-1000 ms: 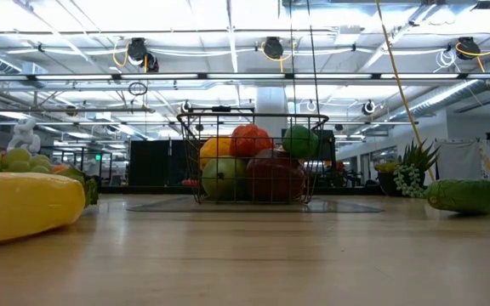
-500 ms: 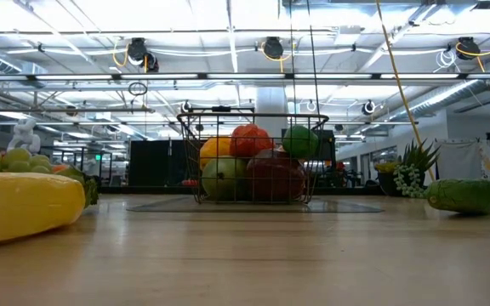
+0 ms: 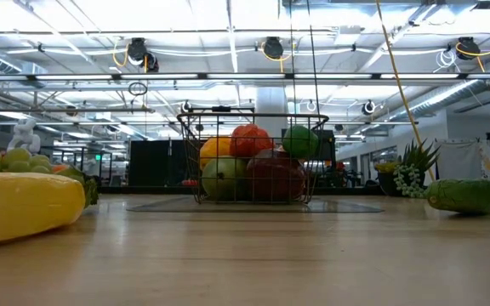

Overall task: Build produce basket
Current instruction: Put the green lime into the gold wire basket

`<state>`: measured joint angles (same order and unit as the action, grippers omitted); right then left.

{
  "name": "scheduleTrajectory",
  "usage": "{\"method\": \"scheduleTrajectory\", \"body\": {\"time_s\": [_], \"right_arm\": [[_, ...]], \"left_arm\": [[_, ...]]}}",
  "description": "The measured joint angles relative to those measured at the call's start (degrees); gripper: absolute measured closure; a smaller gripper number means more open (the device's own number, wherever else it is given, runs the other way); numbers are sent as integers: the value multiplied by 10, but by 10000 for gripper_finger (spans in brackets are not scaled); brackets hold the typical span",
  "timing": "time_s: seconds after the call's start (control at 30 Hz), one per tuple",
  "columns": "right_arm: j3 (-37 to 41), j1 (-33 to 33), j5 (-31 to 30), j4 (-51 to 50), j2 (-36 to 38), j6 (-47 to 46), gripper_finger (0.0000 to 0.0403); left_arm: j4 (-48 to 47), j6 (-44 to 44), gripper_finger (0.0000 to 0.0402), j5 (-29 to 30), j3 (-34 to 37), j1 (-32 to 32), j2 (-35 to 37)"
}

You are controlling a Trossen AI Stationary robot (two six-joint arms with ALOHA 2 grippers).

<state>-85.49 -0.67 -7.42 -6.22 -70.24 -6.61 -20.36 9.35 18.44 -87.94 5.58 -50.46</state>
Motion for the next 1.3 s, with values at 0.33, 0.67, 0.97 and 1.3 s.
{"method": "scheduleTrajectory", "body": {"time_s": [0.33, 0.67, 0.97, 1.3], "right_arm": [[0, 0, 0, -57, 36, -2, 328], [0, 0, 0, -72, 53, 2, 328], [0, 0, 0, -70, 53, -9, 328], [0, 0, 2, -70, 53, -21, 328]], "left_arm": [[13, 30, 69, -1, 0, 0, -23], [33, 82, 69, 17, 0, 0, -49], [74, 165, 69, 71, 0, 0, -67], [75, 248, 69, 140, 0, 0, -85]]}}
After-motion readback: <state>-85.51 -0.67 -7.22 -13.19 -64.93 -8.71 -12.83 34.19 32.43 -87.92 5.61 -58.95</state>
